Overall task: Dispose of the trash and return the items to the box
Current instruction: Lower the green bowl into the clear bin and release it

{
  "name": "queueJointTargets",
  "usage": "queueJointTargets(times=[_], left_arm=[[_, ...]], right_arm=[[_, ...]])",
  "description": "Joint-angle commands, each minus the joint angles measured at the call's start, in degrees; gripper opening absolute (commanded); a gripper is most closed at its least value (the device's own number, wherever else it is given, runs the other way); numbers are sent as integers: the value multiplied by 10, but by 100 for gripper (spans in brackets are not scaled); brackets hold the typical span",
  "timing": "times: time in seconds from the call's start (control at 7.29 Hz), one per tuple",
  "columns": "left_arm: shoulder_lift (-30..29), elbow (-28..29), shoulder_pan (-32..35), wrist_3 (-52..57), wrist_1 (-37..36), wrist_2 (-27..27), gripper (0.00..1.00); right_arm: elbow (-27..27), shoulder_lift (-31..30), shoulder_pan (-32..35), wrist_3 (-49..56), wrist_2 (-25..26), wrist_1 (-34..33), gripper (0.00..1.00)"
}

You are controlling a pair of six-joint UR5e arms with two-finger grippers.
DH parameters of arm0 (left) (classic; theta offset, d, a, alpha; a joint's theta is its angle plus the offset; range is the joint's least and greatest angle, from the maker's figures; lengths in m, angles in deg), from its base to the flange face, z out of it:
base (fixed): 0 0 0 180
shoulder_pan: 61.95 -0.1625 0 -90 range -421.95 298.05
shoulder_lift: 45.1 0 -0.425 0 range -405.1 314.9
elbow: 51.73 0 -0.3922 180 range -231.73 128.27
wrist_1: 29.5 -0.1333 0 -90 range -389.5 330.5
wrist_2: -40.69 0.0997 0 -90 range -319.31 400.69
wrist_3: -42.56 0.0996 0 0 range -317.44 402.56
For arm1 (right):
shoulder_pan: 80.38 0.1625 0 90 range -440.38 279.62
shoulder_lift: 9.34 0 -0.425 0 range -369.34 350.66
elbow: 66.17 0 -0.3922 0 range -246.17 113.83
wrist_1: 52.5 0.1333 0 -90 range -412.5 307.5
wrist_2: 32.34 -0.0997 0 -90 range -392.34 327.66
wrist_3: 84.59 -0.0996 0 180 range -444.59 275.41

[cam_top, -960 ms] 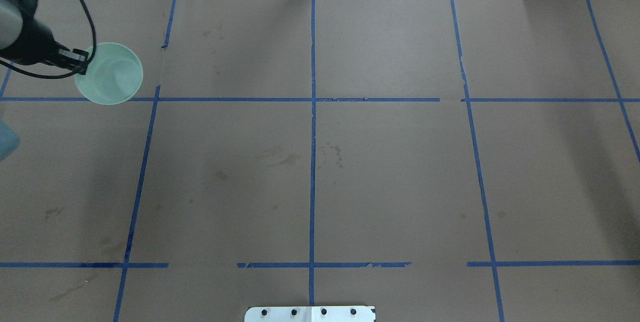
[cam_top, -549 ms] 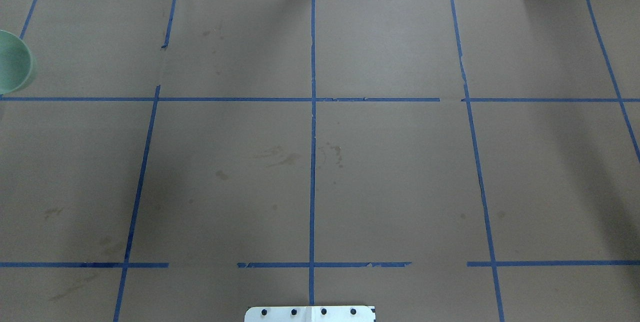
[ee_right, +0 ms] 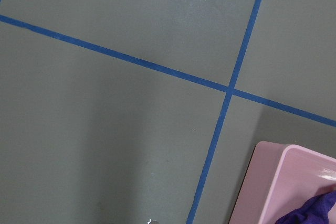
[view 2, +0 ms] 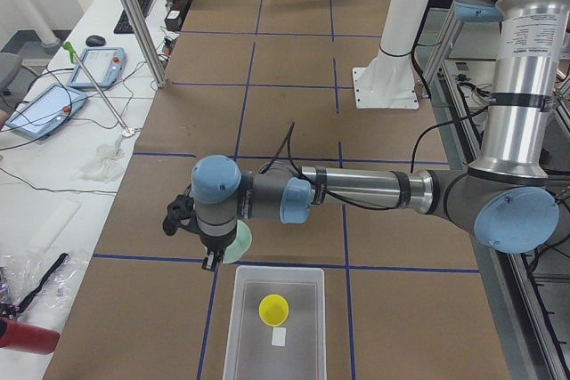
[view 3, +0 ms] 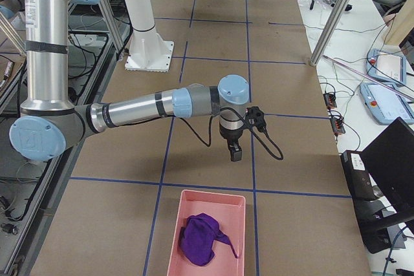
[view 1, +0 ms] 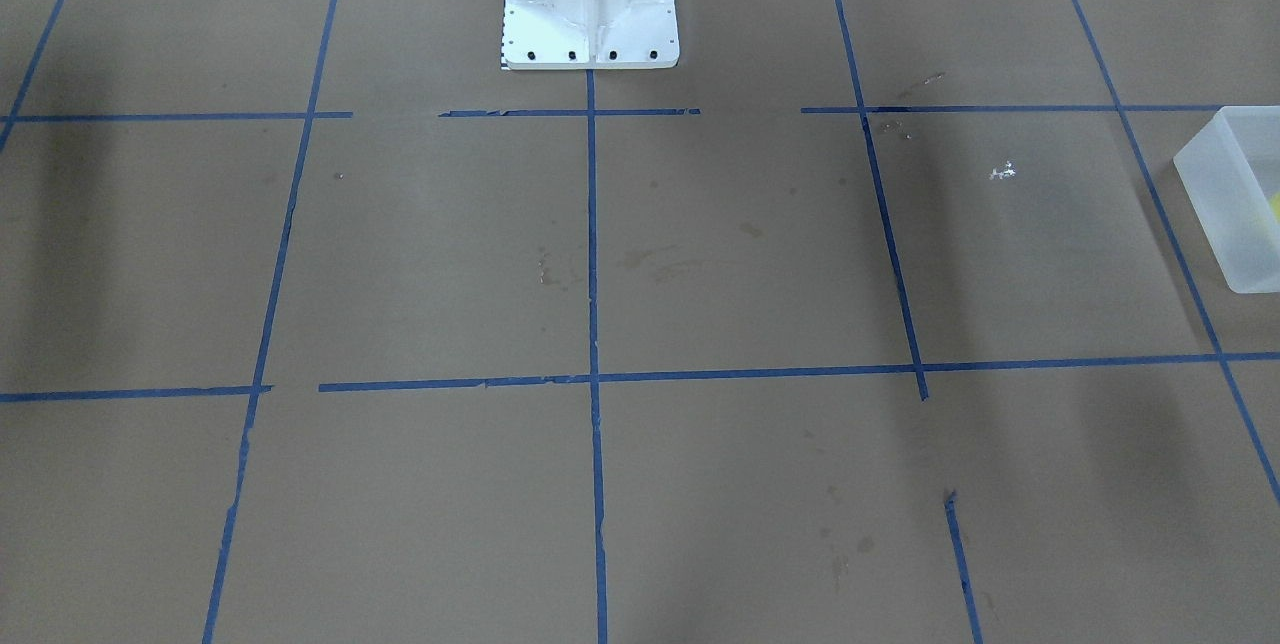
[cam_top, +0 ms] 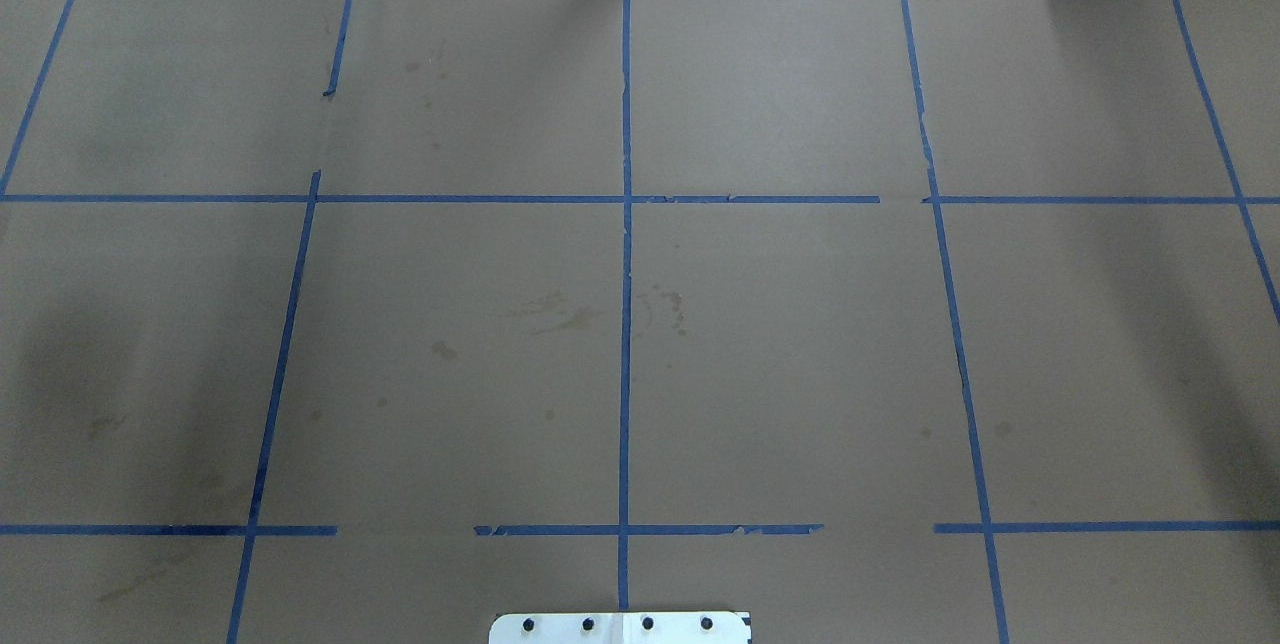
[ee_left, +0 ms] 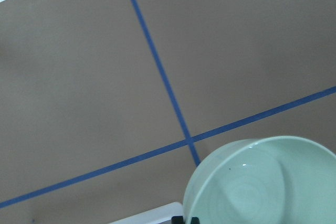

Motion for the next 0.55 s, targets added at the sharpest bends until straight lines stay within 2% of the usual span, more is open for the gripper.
queueJointTargets(times=[0.0,0.14,0.41], left_arm=[[51,19,31,-100,9,1,0],[88,23,40,-120,41,7,0],[111,111,66,-166,159,14,0]], right_arm=[[9,1,0,0,0,-1,100],[12,1,0,1,1,-1,100],[16,2,0,2,4,0,100]])
